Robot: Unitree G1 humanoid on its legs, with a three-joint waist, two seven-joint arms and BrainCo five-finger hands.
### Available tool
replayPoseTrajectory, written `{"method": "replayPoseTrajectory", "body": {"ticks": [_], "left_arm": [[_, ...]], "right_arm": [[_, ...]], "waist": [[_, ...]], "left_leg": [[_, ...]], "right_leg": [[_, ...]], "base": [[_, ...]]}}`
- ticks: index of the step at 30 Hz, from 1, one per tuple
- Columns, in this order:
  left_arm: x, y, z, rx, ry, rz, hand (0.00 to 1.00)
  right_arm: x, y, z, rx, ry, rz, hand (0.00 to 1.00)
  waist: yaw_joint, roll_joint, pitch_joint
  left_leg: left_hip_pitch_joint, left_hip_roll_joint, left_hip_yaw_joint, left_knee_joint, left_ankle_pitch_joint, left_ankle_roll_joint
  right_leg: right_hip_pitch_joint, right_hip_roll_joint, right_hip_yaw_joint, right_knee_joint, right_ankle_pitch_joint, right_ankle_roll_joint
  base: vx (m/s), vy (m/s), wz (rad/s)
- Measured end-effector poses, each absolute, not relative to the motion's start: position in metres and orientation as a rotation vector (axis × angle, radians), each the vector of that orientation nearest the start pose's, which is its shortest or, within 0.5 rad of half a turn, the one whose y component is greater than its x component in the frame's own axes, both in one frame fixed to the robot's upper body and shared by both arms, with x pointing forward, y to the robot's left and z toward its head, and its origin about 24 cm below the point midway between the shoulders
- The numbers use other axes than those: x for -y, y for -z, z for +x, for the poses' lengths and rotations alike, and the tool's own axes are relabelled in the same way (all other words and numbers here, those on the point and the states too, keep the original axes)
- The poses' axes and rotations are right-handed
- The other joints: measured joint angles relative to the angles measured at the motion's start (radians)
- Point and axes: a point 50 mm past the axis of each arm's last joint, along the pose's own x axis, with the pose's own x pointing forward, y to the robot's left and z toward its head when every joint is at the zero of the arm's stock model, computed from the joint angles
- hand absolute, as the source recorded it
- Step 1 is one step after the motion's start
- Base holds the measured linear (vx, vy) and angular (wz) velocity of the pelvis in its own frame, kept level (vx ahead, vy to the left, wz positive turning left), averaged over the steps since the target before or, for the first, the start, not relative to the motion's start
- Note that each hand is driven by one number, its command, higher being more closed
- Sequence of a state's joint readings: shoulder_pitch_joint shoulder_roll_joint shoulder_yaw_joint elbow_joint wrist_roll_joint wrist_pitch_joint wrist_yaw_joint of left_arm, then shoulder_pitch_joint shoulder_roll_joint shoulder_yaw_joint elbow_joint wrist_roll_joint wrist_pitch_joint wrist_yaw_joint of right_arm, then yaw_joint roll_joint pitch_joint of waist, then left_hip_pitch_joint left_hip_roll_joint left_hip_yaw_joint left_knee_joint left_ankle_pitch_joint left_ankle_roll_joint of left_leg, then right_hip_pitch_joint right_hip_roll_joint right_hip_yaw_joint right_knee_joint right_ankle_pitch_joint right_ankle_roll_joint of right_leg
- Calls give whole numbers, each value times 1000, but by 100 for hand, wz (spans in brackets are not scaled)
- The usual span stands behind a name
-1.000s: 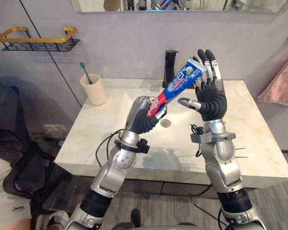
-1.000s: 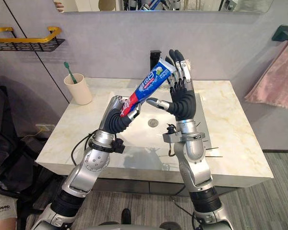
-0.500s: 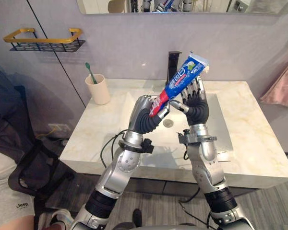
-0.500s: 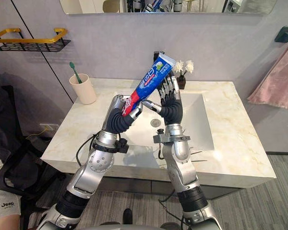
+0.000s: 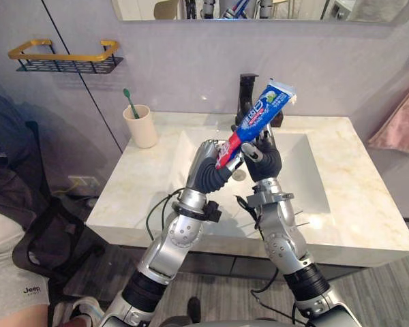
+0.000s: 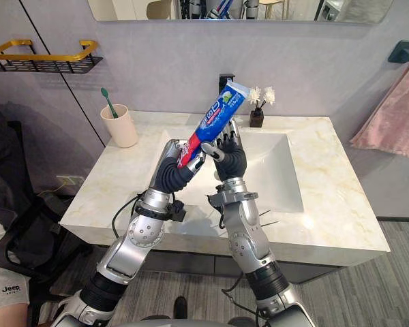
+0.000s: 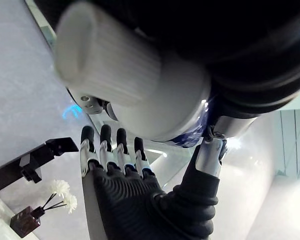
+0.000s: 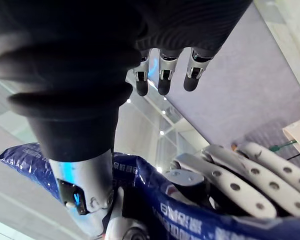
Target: Organize washtable
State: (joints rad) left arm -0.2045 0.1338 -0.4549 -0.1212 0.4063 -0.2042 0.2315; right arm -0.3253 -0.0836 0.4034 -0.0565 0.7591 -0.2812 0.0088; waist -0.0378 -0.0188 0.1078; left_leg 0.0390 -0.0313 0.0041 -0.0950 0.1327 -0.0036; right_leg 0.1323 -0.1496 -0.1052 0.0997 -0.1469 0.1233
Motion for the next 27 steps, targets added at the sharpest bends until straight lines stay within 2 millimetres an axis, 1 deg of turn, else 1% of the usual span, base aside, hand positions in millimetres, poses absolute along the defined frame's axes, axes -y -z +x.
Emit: {"method": "replayPoseTrajectory", "body": {"ticks": [6,7,15,19,25,26,27], "left_arm": [[-54,-121,248,612,279,426,100],[-54,-121,247,611,280,425,100],[-55,-116,247,599,284,431,100],[-59,-114,247,596,282,449,100],[-66,-106,243,571,269,449,100],[-66,-105,243,569,268,450,0],[-68,-104,242,565,262,454,0]], "right_arm": [[58,-144,276,390,-525,687,0],[58,-144,276,388,-526,690,100],[56,-140,277,360,-530,717,100],[55,-139,279,350,-540,703,100],[53,-138,279,334,-562,668,100],[53,-137,279,332,-565,662,100],[52,-137,279,331,-571,647,100]], "waist": [[11,-4,-3],[11,-6,-4],[16,-10,-7],[24,-11,-7],[24,-11,-7],[24,-11,-7],[24,-11,-7]], "left_leg": [[-4,0,-3,0,2,1],[-4,0,-3,0,2,1],[-4,8,-2,-1,7,-1],[-5,14,-2,-1,9,-5],[-5,15,0,-1,10,-5],[-5,15,0,-1,10,-5],[-5,15,1,-1,10,-5]], "right_leg": [[-2,0,-1,0,0,0],[-2,0,-1,0,0,0],[-3,4,-1,1,3,-3],[-6,9,0,1,5,-5],[-6,9,2,-1,10,-1],[-6,9,3,-1,10,-1],[-6,9,3,-2,11,-1]], "base": [[-4,-3,1],[0,0,0],[0,0,0],[0,0,-1],[0,0,0],[0,0,0],[0,0,0]]}}
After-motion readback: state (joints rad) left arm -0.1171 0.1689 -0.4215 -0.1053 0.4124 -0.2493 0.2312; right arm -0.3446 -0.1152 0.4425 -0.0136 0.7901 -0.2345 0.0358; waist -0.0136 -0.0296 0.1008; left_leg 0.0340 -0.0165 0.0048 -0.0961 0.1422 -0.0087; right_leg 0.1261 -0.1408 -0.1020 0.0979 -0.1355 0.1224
